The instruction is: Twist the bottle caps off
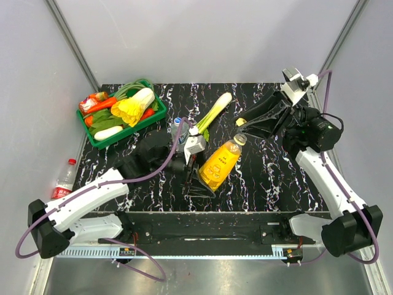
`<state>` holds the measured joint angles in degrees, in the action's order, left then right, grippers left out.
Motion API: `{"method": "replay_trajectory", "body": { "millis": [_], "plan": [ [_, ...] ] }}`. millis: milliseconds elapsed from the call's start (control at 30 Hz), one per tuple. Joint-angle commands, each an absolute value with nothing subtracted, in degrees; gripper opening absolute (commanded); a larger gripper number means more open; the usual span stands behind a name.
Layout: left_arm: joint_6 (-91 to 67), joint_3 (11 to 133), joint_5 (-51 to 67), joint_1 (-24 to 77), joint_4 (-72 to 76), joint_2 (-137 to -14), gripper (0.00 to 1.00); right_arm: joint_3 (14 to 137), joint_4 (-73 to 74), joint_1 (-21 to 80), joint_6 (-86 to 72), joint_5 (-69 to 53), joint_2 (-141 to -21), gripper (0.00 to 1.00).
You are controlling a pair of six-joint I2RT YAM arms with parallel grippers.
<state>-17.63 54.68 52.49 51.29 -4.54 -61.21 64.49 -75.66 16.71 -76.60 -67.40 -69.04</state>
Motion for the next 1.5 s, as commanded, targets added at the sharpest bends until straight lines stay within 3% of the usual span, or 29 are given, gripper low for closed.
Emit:
{"method": "replay_trajectory", "body": {
  "millis": [0,167,433,567,767,1100,1467],
  "plan": [
    [-16.17,54.32,53.53,50.80,-3.08,-58.89,0.00,65.74,-85.61,16.35,-74.36,-63.11,-67.32,0.04],
    [-15.38,53.97,51.16,50.19,-4.39,-57.66,0.00,65.22,-79.99,16.35,-71.55,-61.70,-67.33,0.04],
    [-16.43,51.07,47.47,47.99,-3.16,-56.87,0.00,63.28,-46.46,15.64,-53.38,-54.68,-62.85,0.00],
    [-16.87,48.69,44.39,45.97,-2.64,-56.95,0.00,62.93,-23.79,15.47,-39.31,-44.16,-59.34,0.00],
    [-17.75,46.41,38.77,42.28,-3.34,-57.22,0.00,60.39,-3.89,14.94,-32.43,-23.32,-56.78,0.00],
    [-19.69,47.02,27.95,37.18,-7.29,-55.55,0.00,50.72,-4.38,14.85,-33.04,-17.75,-62.04,0.00],
    [-19.95,49.66,24.52,36.39,-7.12,-50.72,0.00,48.86,-6.50,14.77,-36.82,-17.84,-80.67,0.00]
  ]
}}
